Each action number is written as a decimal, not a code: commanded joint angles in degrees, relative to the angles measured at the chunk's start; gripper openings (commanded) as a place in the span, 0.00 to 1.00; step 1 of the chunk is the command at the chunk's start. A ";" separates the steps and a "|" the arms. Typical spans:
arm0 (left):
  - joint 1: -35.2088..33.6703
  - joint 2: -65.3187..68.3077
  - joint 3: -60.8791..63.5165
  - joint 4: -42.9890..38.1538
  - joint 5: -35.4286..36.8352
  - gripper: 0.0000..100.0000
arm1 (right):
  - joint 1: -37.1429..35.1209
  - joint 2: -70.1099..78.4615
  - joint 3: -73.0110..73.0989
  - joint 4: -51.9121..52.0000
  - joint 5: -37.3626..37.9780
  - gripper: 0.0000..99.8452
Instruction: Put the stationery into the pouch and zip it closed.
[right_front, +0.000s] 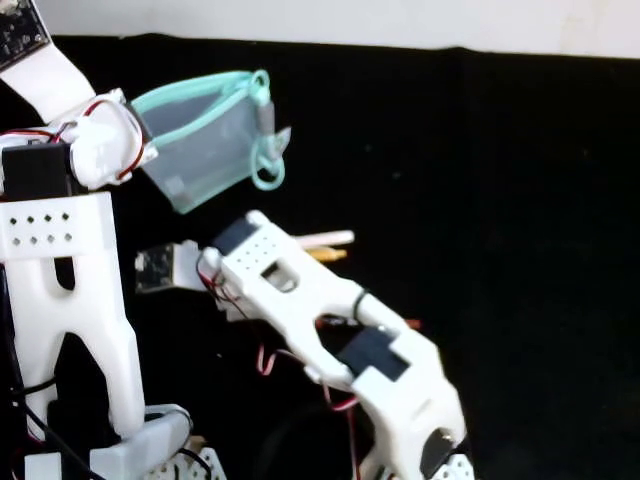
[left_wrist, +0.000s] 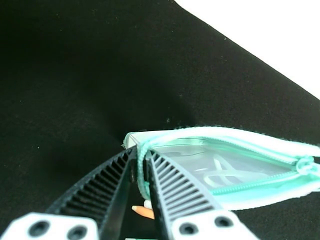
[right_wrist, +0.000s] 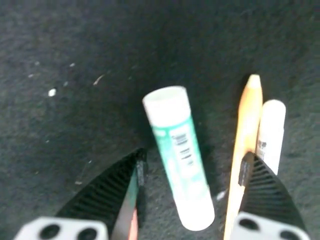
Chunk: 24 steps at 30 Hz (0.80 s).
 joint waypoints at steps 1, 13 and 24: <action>-0.04 -0.04 1.01 -0.44 0.18 0.01 | -1.80 2.86 -3.91 -1.10 0.62 0.30; -0.04 -0.04 0.92 -0.44 0.26 0.01 | -4.00 10.42 -6.55 -1.19 -2.99 0.01; -0.04 -0.04 0.92 -0.53 0.26 0.01 | -0.22 10.24 -10.95 3.30 -18.20 0.01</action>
